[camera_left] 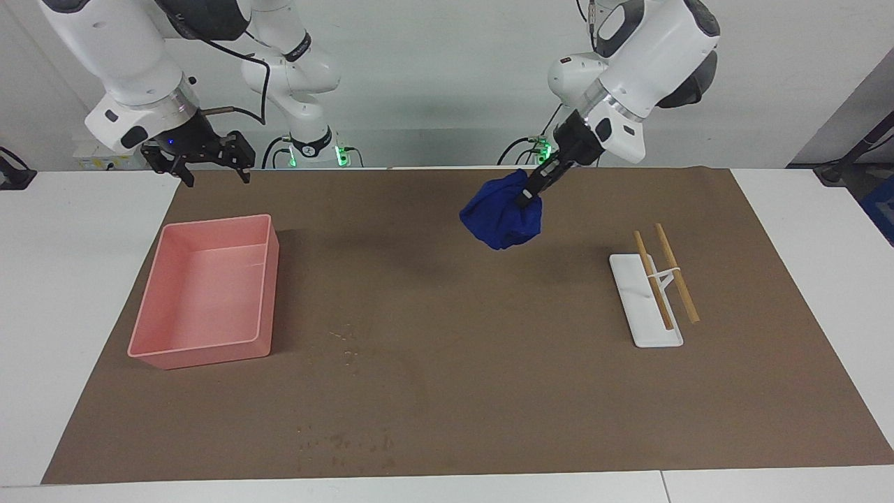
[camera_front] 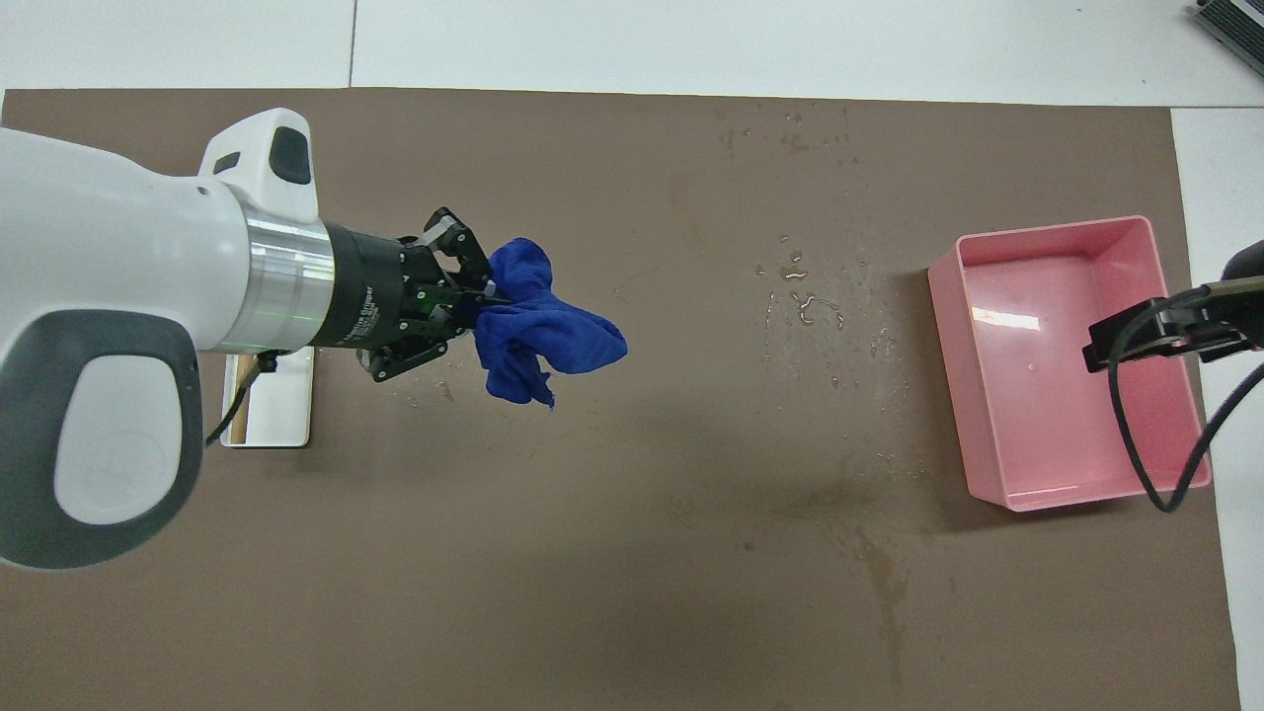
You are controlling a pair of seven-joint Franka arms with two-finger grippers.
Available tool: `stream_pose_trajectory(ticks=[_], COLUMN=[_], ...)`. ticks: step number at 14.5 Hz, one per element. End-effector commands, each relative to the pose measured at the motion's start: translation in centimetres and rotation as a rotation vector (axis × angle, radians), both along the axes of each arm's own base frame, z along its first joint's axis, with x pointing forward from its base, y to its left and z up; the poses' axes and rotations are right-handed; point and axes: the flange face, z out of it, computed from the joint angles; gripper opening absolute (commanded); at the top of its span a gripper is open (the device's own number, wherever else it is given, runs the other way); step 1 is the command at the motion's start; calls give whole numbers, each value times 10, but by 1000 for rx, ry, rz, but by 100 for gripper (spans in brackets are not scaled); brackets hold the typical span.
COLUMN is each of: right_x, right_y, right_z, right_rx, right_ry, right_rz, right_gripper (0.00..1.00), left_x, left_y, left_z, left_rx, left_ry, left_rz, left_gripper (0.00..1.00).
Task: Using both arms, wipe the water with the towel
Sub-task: 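Lift the blue towel with the left gripper while the right gripper approaches, then grasp the towel with the right gripper from the left gripper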
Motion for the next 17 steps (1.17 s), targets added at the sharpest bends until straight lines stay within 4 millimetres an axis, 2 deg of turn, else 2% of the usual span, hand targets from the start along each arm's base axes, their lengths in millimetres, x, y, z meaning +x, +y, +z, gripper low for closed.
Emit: stream_pose_trajectory(ticks=[1,3,4,5,8,9,11,15,17], right_x=[-5,-5,-4,-8,-13,-11,-4,-7,-14], right_y=[8,30,47,77,141,153,156,174,188], right_z=[0,-5,-12,-18,-27,-28,-30,-59,-78], right_rx=[114,209,244,317,480,536,662,697,682], right_ry=[7,13,-18,-25,83,123,240,411,473], right_rz=[-97,-240,-317,-396,-783,-908,-1177,-1405,-1437], right_gripper=[100,100,100,100,100,100,100,100,100], left_x=[-12,-23,-26,-30,-43,-44,-55,-56,-56], left_y=[-32,-59,-65,-72,-88,-90,-105,-108,-112], left_z=[11,11,9,10,11,11,12,9,11], left_rx=[-68,-101,-109,-115,-116,-119,-126,-140,-169], left_ry=[3,-26,-31,-26,-19,-18,-12,-25,-40], left_rz=[70,80,94,99,81,83,77,102,146], left_gripper=[0,0,0,0,0,0,0,0,0])
